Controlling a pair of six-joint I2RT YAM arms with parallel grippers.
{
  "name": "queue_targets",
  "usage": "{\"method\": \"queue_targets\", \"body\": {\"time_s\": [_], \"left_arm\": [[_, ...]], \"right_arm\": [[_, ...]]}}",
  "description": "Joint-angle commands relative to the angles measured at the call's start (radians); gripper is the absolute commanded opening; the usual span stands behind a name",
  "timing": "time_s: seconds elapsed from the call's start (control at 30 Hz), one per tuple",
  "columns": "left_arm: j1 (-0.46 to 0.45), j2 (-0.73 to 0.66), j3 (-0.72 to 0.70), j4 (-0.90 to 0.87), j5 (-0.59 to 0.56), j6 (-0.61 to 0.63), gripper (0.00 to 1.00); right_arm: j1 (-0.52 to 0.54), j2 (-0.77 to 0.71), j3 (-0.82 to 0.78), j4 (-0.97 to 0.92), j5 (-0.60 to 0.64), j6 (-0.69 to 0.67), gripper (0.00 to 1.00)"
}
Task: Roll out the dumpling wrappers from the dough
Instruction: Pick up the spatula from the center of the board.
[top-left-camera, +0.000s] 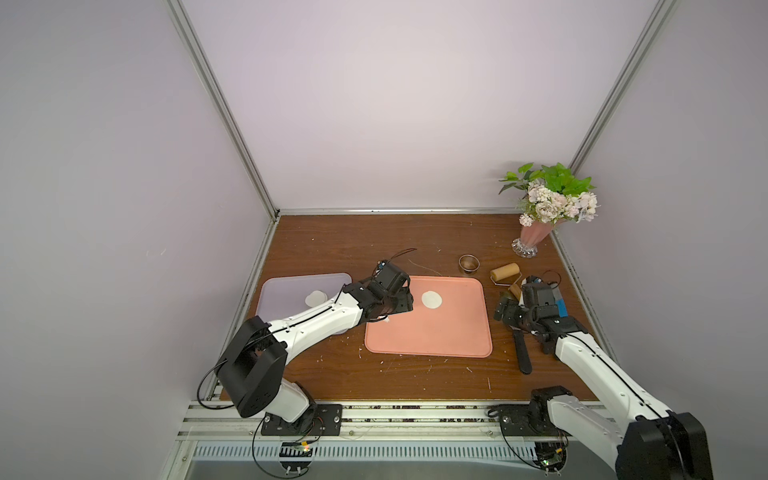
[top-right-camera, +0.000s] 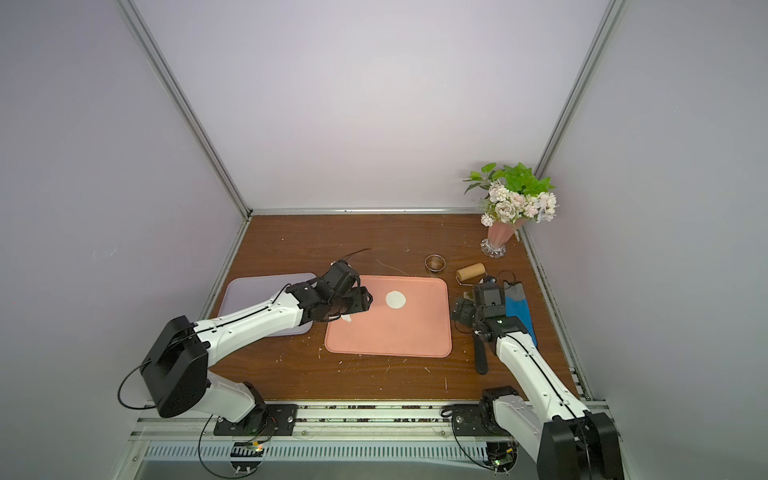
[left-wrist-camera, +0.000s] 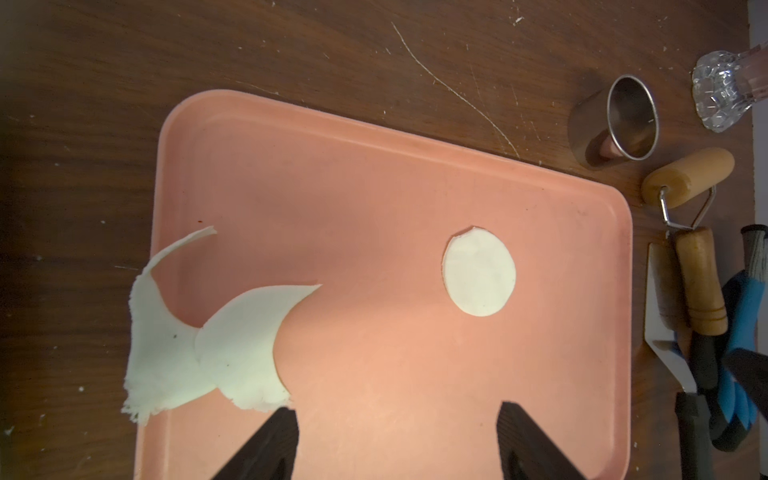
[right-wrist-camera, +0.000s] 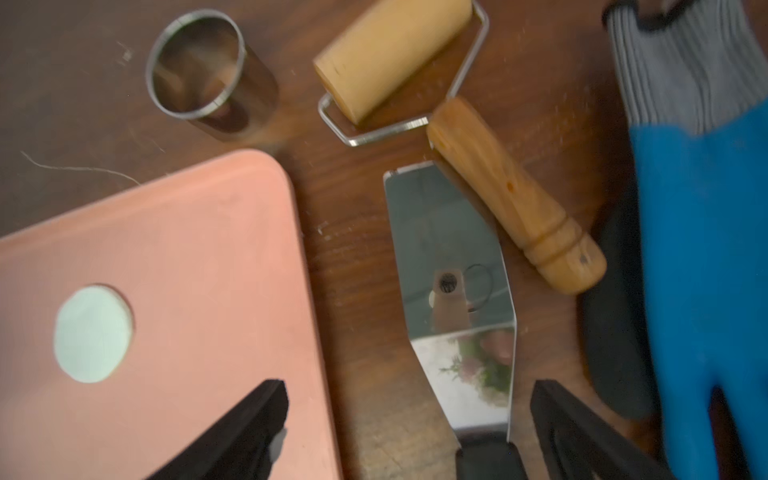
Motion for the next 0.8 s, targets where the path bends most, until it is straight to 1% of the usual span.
{"method": "queue_targets", "body": {"time_s": [0.0, 0.2, 0.3, 0.4, 0.5, 0.53, 0.6, 0.7, 0.77], "left_arm": [[-0.017, -0.025, -0.016, 0.015, 0.005, -0.002, 0.73], [-0.018, -0.058, -0.067, 0.042, 0.009, -0.023, 0.72], [-0.019, -0.058, -0.074, 0.048, 0.013, -0.025, 0.72], [-0.017, -0.049, -0.071, 0.052, 0.014, -0.022, 0.72], [-0.017, -0.035, -0.061, 0.062, 0.020, -0.019, 0.72], [-0.019, -0.029, -0.058, 0.065, 0.022, -0.018, 0.72], [-0.018, -0.018, -0.051, 0.066, 0.025, -0.014, 0.71], [-0.018, -0.011, -0.049, 0.069, 0.026, -0.008, 0.71], [-0.019, -0.007, -0.050, 0.073, 0.026, -0.007, 0.71]], "right_arm": [[-0.014, -0.045, -0.008, -0.007, 0.000, 0.052, 0.99], [-0.018, -0.073, -0.062, -0.018, 0.006, 0.157, 0.99], [-0.019, -0.077, -0.087, -0.026, -0.005, 0.176, 0.99], [-0.020, -0.093, -0.134, -0.023, -0.050, 0.205, 0.99], [-0.018, -0.133, -0.169, -0.022, -0.065, 0.234, 0.99], [-0.019, -0.146, -0.175, -0.028, -0.059, 0.238, 0.95], [-0.019, -0.152, -0.175, -0.043, -0.054, 0.246, 0.85], [-0.018, -0.148, -0.175, -0.051, -0.068, 0.251, 0.67], [-0.020, -0.146, -0.174, -0.057, -0.068, 0.247, 0.64]]}}
